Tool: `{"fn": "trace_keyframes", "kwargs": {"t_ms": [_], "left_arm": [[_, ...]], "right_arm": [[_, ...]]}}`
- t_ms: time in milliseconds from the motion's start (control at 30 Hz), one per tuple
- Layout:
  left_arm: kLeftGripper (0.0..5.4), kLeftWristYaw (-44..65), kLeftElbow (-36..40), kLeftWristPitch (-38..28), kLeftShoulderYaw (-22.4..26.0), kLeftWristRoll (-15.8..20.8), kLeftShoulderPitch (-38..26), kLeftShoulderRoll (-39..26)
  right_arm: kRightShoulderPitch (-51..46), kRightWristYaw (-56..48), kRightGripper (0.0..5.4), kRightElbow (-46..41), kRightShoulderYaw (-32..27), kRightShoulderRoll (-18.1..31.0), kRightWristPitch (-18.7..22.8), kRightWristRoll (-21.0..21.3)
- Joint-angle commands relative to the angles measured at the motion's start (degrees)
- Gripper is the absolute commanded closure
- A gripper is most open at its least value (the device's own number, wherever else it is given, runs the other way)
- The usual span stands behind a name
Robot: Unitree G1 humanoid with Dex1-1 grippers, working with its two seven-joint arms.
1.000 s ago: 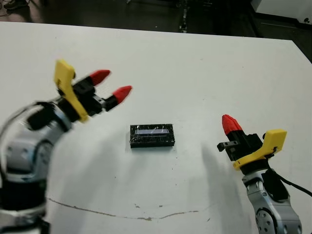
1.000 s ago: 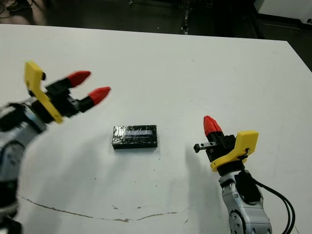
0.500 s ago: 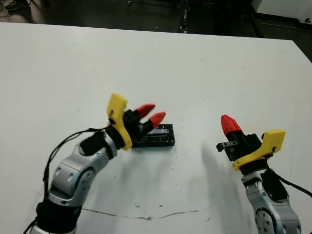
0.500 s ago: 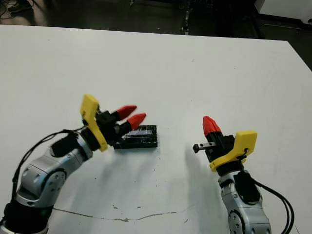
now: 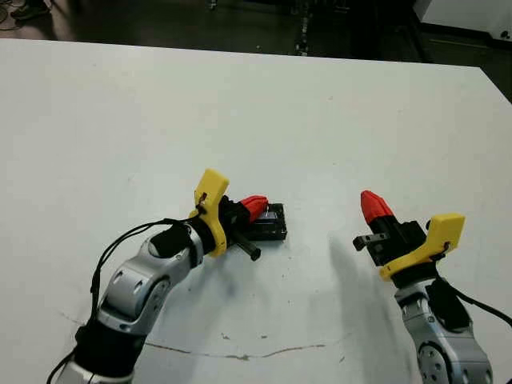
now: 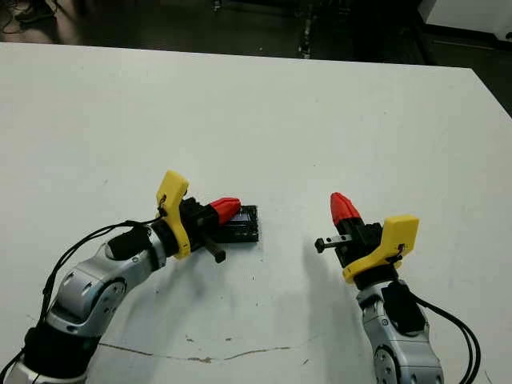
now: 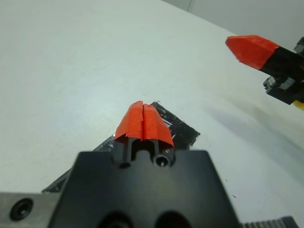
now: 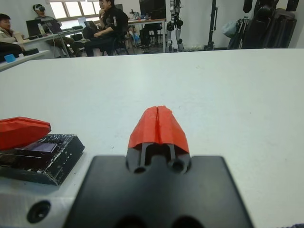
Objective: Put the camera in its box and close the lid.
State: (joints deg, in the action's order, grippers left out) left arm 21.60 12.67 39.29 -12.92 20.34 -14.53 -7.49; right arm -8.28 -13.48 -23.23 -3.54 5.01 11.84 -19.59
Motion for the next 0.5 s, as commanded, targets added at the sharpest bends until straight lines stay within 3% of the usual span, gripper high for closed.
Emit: {"fn": "trace_keyframes", "kwargs": {"t_ms": [33,333,500], "left_arm": [[5.38,-2.1,-3.6,4.3,-0.7,-1.1,2.6,0.4],[5.38,-2.7,0.3,9.4,-0.2,0.9,5.1,-0.1],[5.38,-2.3,8.0,14.7,0.8,4.0,5.6,-1.8]], "right_arm": [[-0.5,-0.2,5.4,0.4,-0.4,0.5,-0.8,0.3],[-0.6,-0.1,5.4,0.2,-0.2,0.6,-0.3,0.2],[-0.6,-0.2,5.4,0.2,-0.3,0.5,-0.5,0.1]]}}
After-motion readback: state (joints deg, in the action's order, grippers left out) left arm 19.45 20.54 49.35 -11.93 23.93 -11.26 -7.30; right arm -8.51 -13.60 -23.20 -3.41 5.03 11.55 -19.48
